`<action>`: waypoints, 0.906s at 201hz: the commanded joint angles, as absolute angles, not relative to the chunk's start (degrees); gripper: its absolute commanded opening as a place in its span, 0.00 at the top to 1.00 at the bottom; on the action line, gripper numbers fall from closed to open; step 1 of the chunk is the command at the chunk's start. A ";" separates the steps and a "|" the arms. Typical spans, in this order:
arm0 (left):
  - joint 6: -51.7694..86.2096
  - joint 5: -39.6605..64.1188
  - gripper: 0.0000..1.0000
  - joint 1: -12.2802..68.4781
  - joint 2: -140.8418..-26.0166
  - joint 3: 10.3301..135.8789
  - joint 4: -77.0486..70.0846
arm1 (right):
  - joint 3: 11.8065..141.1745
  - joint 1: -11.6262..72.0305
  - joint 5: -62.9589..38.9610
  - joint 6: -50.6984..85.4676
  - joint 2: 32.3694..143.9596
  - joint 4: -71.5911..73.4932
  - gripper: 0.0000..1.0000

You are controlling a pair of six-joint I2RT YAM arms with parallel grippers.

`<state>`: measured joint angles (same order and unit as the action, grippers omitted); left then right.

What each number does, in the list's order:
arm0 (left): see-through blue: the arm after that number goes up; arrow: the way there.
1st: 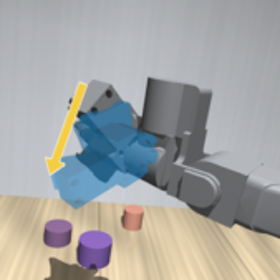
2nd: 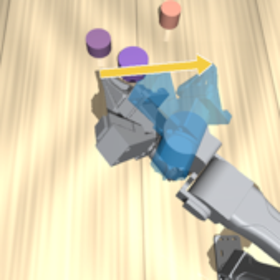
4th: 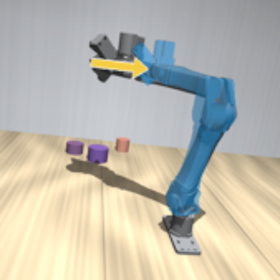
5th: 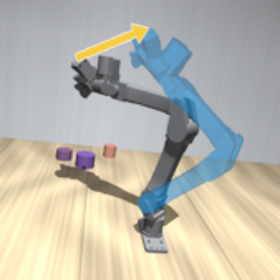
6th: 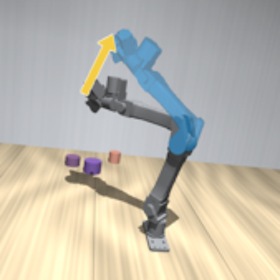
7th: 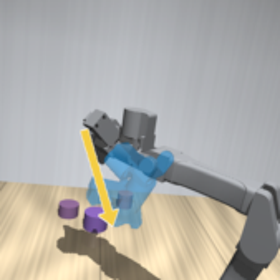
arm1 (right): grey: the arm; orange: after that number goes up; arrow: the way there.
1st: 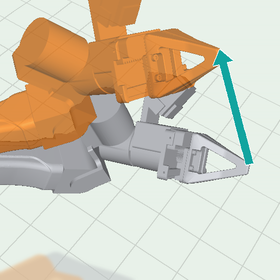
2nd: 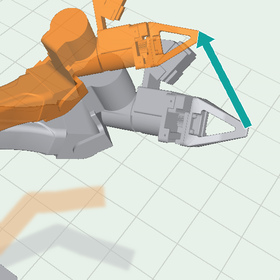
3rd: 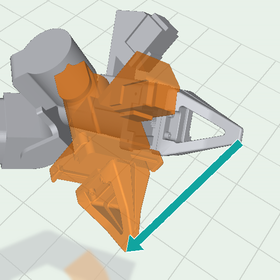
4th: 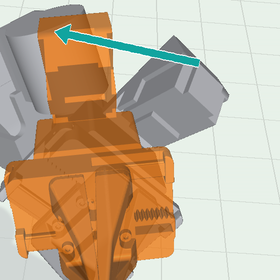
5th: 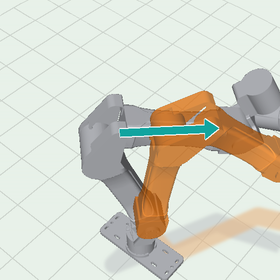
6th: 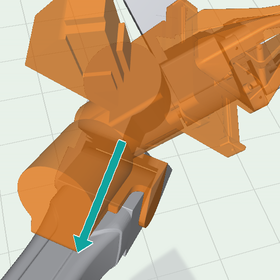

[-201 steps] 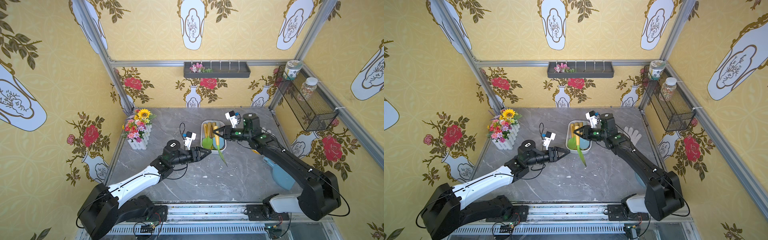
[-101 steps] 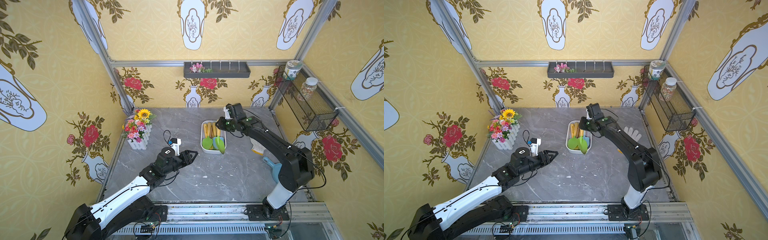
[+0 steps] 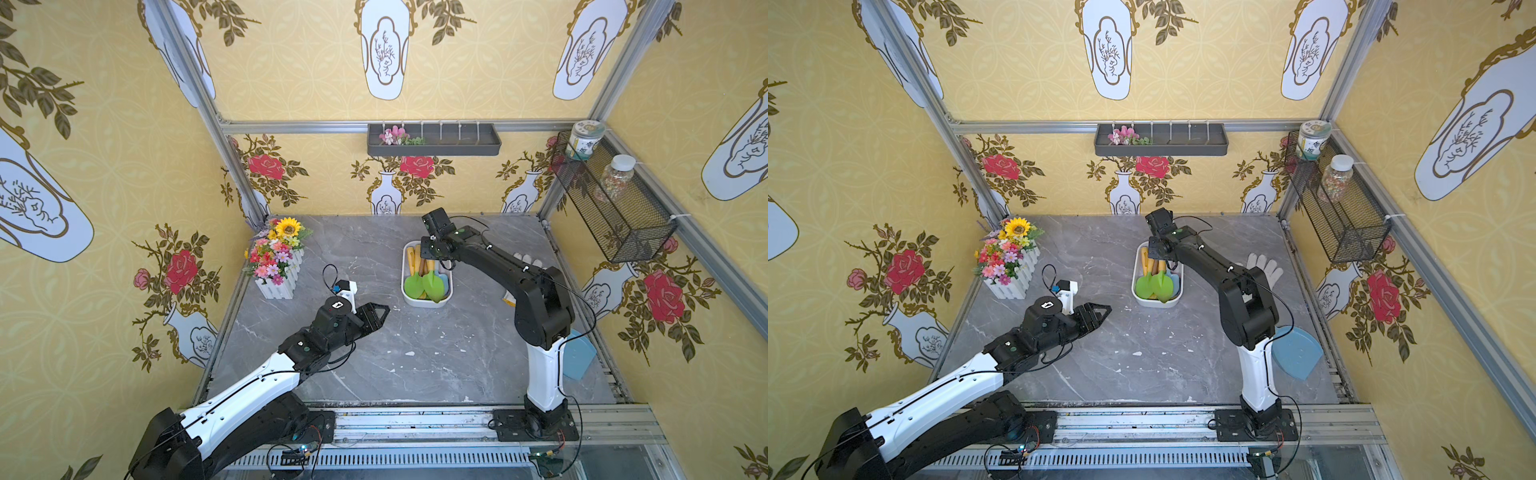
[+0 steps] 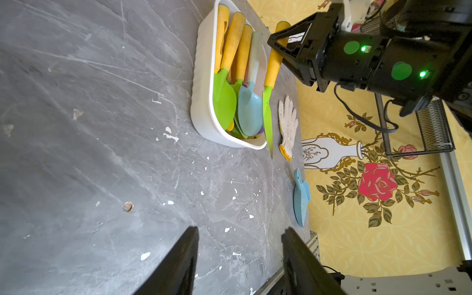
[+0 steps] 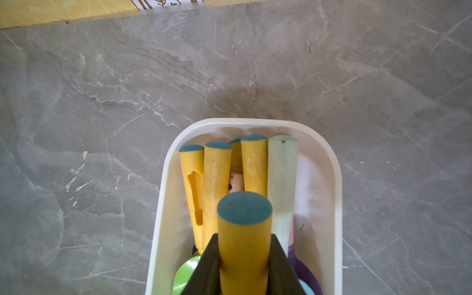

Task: Put the shovel into the storage box
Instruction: Place the shovel in the storage box.

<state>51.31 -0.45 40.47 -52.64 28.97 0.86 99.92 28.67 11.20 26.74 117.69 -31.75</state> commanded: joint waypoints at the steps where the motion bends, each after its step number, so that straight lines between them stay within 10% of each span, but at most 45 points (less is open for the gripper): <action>1: 51.24 -0.97 0.43 40.43 -52.75 28.13 0.13 | 101.51 28.92 15.63 25.08 118.96 -32.40 0.86; 182: 51.41 -1.22 0.43 40.48 -54.14 27.11 -0.87 | 104.08 30.76 16.68 26.82 123.46 -34.26 0.82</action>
